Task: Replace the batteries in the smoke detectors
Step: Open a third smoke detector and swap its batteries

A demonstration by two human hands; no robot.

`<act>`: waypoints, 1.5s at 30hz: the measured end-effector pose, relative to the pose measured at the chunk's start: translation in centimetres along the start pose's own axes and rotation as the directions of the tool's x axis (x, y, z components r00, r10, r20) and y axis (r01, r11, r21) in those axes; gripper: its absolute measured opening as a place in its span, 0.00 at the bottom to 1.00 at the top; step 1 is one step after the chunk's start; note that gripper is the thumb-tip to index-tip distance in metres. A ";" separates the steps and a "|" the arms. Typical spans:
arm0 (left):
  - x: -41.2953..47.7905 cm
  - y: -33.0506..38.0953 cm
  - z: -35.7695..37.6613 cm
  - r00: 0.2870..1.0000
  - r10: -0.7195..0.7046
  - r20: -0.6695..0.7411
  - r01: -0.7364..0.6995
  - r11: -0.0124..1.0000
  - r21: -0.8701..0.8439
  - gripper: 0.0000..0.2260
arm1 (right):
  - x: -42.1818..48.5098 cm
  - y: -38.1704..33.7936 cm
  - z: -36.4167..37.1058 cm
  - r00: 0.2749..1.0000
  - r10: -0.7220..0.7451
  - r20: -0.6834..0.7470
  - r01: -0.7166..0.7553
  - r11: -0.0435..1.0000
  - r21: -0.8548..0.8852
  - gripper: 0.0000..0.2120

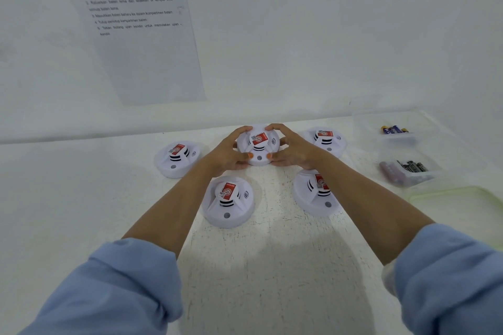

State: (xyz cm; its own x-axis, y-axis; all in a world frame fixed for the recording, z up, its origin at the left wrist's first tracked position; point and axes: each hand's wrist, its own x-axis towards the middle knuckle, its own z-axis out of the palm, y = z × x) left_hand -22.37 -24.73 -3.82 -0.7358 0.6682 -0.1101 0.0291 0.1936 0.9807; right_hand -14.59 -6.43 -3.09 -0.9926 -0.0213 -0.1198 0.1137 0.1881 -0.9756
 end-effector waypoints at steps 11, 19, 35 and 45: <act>0.0 0.1 -0.1 1.000 -0.011 0.010 0.011 1.000 -0.002 0.28 | 0.0 -0.1 0.0 1.000 0.007 0.005 -0.007 1.000 0.019 0.30; 0.0 0.1 0.0 1.000 -0.015 0.006 0.015 1.000 0.006 0.28 | 0.0 -0.1 0.1 1.000 0.012 -0.006 -0.012 1.000 0.008 0.29; -0.1 0.2 0.1 1.000 -0.017 0.009 0.017 1.000 0.003 0.29 | -0.1 -0.2 0.0 1.000 0.015 -0.004 -0.015 1.000 -0.005 0.30; -0.2 0.3 0.1 1.000 -0.020 0.012 0.020 1.000 0.002 0.29 | -0.1 -0.2 0.1 1.000 0.006 -0.004 -0.006 1.000 -0.018 0.28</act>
State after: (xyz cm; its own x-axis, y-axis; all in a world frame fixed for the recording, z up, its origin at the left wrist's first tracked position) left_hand -22.17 -24.70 -3.52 -0.7279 0.6730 -0.1315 0.0159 0.2082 0.9780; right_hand -14.49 -6.55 -2.91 -0.9920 -0.0166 -0.1249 0.1188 0.2063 -0.9712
